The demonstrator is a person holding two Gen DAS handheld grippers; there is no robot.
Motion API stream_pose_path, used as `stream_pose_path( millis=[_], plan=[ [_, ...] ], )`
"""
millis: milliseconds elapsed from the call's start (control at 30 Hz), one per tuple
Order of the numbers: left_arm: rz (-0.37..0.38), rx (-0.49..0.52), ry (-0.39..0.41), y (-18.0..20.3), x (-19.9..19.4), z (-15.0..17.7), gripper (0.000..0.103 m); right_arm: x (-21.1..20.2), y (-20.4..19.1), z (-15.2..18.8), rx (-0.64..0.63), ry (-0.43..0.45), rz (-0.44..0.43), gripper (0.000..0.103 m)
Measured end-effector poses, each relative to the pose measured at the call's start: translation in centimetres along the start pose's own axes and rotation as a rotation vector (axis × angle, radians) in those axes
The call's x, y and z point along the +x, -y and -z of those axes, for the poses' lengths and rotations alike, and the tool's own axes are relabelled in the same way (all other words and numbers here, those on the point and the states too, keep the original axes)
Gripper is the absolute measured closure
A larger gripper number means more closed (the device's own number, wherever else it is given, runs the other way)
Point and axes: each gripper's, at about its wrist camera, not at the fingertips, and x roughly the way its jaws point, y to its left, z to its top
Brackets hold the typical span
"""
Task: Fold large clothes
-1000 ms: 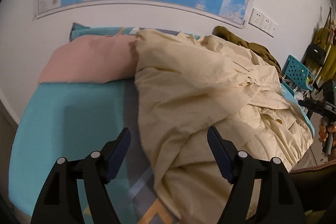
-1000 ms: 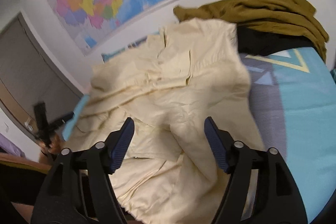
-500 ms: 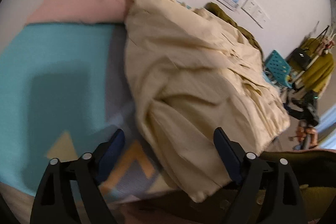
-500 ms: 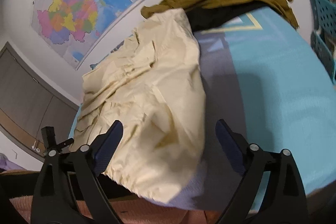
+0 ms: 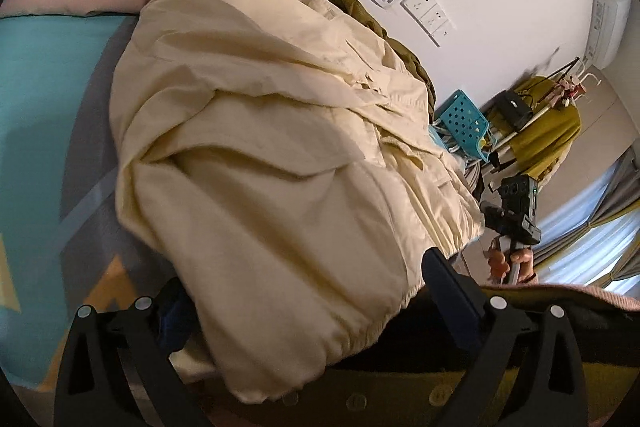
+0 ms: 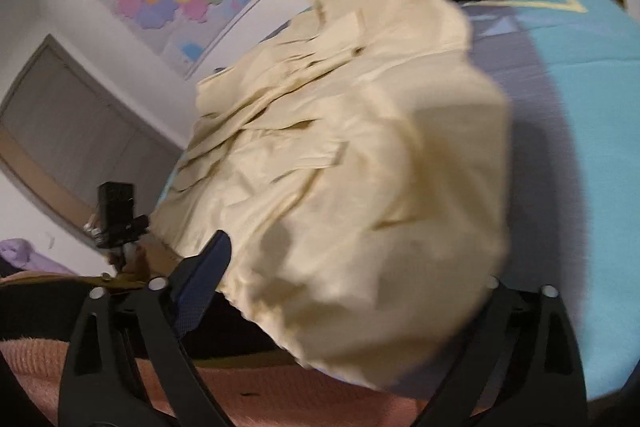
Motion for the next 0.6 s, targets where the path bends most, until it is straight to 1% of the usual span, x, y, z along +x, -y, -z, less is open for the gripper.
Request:
stream_pose_path(
  millis=[33, 67, 100, 133, 167, 200, 233, 267, 333, 433, 533, 600],
  plan=[
    [0.010, -0.019, 0.007, -0.1, 0.2, -0.2, 0.008, 0.6, -0.2, -0.1, -0.009, -0.014, -0.003, 0.031],
    [0.004, -0.032, 0.015, -0.1, 0.4, -0.5, 0.018, 0.8, -0.4, -0.1, -0.011, -0.018, -0.006, 0.042],
    [-0.031, -0.054, 0.029, -0.1, 0.6, -0.7, 0.029, 1.3, -0.4, -0.1, -0.001, -0.027, -0.024, 0.058],
    [-0.080, -0.065, 0.030, -0.3, 0.7, -0.8, 0.061, 1.3, -0.4, -0.2, 0.006, -0.029, -0.033, 0.063],
    [-0.118, -0.075, 0.025, -0.4, 0.8, -1.0, 0.075, 1.1, -0.4, -0.1, 0.014, -0.019, -0.040, 0.074],
    [-0.128, -0.093, 0.020, -0.7, 0.7, -1.1, 0.077, 0.6, -0.6, -0.2, 0.026, 0.002, -0.070, 0.081],
    [-0.133, -0.095, 0.030, -0.6, 0.4, -1.2, 0.083, 0.1, -0.9, -0.2, 0.024, 0.020, -0.080, 0.083],
    [-0.138, -0.088, 0.037, -0.3, 0.0, -1.3, 0.086, -0.7, -1.4, -0.3, 0.017, 0.040, -0.093, 0.084],
    [-0.144, -0.064, 0.052, 0.5, -1.2, -1.7, 0.089, -1.9, -3.0, -0.5, -0.027, 0.072, -0.104, 0.087],
    [-0.143, -0.020, 0.101, 2.3, -3.8, -2.4, 0.091, -3.6, -6.6, -0.6, -0.123, 0.102, -0.111, 0.088],
    [-0.135, -0.003, 0.139, 3.3, -6.3, -2.7, 0.091, -5.8, -9.2, -0.6, -0.185, 0.140, -0.139, 0.088],
    [-0.108, -0.010, 0.172, 3.7, -7.9, -2.6, 0.091, -7.1, -9.6, -0.5, -0.177, 0.164, -0.170, 0.088]
  ],
)
